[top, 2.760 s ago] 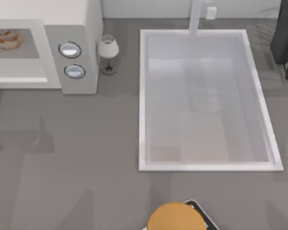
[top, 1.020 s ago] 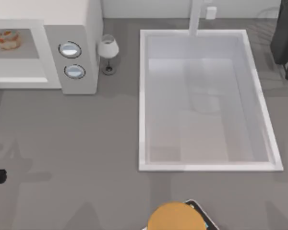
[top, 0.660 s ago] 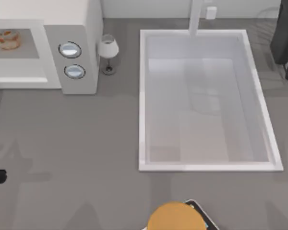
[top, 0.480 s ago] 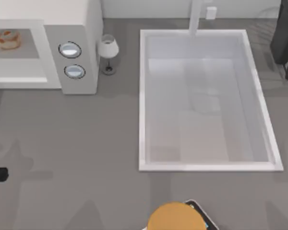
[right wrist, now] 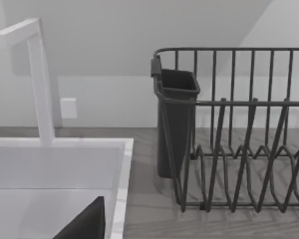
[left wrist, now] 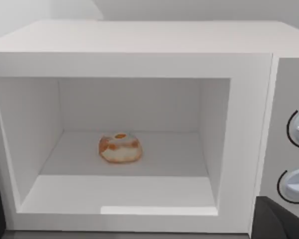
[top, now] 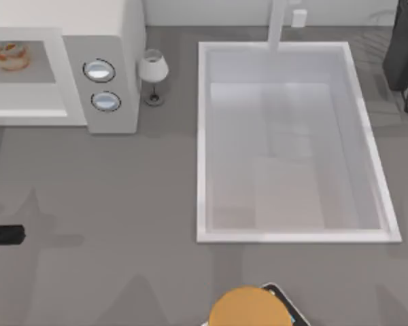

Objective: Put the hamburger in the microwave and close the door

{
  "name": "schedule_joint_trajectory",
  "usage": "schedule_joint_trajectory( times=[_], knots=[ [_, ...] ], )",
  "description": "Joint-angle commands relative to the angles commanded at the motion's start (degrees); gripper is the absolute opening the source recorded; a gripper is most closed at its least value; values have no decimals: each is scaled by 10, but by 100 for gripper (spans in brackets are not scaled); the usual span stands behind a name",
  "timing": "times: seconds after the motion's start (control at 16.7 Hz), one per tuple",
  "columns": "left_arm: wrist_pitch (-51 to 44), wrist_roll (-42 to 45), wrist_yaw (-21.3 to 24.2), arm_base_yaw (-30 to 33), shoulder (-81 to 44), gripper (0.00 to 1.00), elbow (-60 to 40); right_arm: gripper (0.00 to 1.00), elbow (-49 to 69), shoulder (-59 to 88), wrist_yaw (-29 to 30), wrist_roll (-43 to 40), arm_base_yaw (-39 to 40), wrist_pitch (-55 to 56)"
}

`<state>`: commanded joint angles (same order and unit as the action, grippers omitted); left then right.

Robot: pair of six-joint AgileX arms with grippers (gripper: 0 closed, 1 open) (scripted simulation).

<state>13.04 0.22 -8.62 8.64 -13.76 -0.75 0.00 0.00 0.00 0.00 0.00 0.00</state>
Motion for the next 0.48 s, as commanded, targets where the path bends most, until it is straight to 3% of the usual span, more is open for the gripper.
schedule_joint_trajectory(
  times=[0.24, 0.48],
  knots=[
    [-2, 0, -1, 0, 2, 0, 2, 100, 0, 0, 0, 0, 0, 0],
    [-30, -1, -55, 54, 32, 0, 3, 100, 0, 0, 0, 0, 0, 0]
  ],
)
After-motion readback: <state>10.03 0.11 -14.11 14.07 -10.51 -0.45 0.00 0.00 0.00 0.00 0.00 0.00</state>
